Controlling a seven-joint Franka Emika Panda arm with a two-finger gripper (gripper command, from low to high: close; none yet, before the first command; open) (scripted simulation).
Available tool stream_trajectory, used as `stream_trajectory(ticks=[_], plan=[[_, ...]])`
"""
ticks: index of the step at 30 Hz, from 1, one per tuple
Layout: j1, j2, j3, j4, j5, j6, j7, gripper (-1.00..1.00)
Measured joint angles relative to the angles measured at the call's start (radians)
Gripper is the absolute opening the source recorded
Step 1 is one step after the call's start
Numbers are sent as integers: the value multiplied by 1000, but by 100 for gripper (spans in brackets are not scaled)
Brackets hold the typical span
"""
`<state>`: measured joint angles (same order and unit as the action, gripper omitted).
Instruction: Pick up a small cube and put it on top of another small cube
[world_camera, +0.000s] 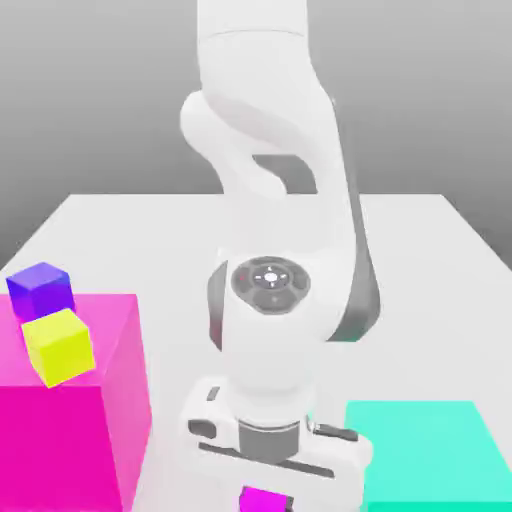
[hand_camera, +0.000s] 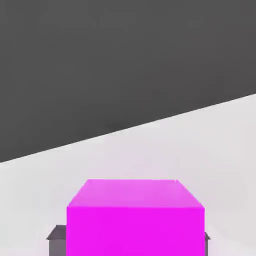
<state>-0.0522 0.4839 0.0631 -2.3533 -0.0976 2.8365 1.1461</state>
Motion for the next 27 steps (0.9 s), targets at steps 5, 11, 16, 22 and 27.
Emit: stream_trajectory(ticks=[5,11,16,22,27], plan=[[-17,-137,22,-29,27,-108,-20,-100],[-85,-308,8,97,138,-322,-14,-100],[-173,-442,-41,199,191,-538,45,-100],[-279,-560,-91,244,127,-779,192,-100],[-285,-514,-91,159,104,-670,216,100]])
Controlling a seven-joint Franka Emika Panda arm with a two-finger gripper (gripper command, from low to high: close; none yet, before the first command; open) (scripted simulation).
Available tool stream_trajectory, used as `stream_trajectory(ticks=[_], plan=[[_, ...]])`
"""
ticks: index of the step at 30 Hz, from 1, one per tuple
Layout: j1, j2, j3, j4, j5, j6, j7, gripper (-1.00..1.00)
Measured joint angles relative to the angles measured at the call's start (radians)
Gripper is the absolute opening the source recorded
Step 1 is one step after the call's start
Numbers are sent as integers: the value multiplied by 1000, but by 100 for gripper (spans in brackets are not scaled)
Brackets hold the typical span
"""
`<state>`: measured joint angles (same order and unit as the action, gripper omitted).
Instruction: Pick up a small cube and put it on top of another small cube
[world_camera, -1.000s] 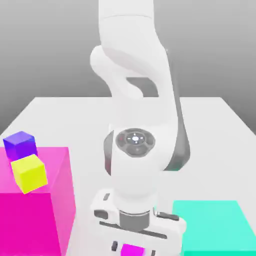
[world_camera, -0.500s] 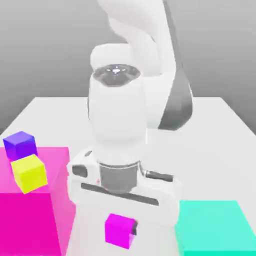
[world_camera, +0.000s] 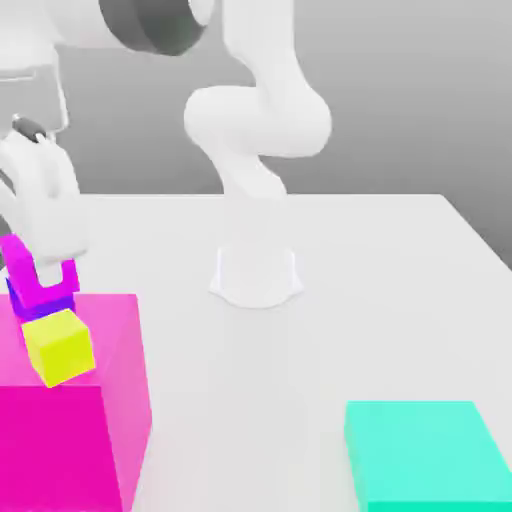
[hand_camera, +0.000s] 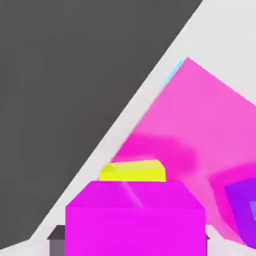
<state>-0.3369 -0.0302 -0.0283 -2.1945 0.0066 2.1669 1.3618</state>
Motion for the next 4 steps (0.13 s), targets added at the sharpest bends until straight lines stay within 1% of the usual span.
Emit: stream_trajectory(ticks=[4], plan=[[0,0,0,0,0,0,0,100]])
